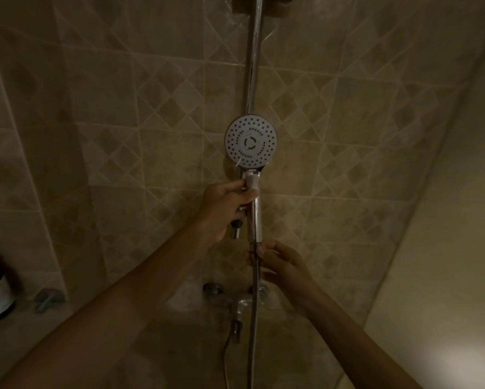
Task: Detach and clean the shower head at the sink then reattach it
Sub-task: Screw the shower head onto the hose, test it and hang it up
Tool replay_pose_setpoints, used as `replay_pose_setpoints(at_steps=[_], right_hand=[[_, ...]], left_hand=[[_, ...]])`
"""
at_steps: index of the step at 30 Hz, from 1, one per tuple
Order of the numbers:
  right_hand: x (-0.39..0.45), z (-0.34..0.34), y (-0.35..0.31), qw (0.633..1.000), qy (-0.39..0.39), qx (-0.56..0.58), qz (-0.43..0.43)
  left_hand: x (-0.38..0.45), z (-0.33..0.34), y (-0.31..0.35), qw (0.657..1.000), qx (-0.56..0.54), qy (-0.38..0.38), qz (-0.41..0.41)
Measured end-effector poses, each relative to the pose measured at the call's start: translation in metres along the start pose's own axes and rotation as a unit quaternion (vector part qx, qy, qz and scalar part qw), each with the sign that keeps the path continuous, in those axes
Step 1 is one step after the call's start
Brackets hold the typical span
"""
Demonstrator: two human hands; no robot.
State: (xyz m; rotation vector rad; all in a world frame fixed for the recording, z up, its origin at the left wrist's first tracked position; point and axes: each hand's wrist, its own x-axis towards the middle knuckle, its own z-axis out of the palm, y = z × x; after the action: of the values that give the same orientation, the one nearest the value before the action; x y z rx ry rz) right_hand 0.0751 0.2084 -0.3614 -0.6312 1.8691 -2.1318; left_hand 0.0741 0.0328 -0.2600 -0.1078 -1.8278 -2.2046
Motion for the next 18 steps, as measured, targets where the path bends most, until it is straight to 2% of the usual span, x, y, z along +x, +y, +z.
replay_pose_setpoints(at_steps=[3, 5, 7, 10, 12, 18], right_hand=[[0.000, 0.003, -0.004, 0.994, 0.068, -0.075, -0.046], [0.003, 0.002, -0.005, 0.991, 0.082, -0.088, -0.052], [0.004, -0.001, -0.005, 0.994, 0.071, -0.076, -0.042], [0.002, -0.009, -0.002, 1.000, 0.012, 0.023, -0.005], [0.000, -0.013, -0.002, 0.999, -0.004, 0.041, 0.007], [0.000, 0.000, 0.001, 0.991, 0.076, -0.084, -0.064]], left_hand=[[0.000, 0.003, -0.004, 1.000, -0.005, 0.006, -0.014], [0.001, 0.006, -0.006, 1.000, 0.004, 0.008, -0.016], [0.001, 0.009, -0.006, 1.000, 0.008, 0.008, -0.016], [0.001, 0.011, -0.004, 1.000, 0.004, 0.005, -0.014], [0.001, 0.010, -0.002, 1.000, 0.002, 0.010, -0.009], [-0.001, 0.012, -0.005, 1.000, -0.002, 0.022, -0.014]])
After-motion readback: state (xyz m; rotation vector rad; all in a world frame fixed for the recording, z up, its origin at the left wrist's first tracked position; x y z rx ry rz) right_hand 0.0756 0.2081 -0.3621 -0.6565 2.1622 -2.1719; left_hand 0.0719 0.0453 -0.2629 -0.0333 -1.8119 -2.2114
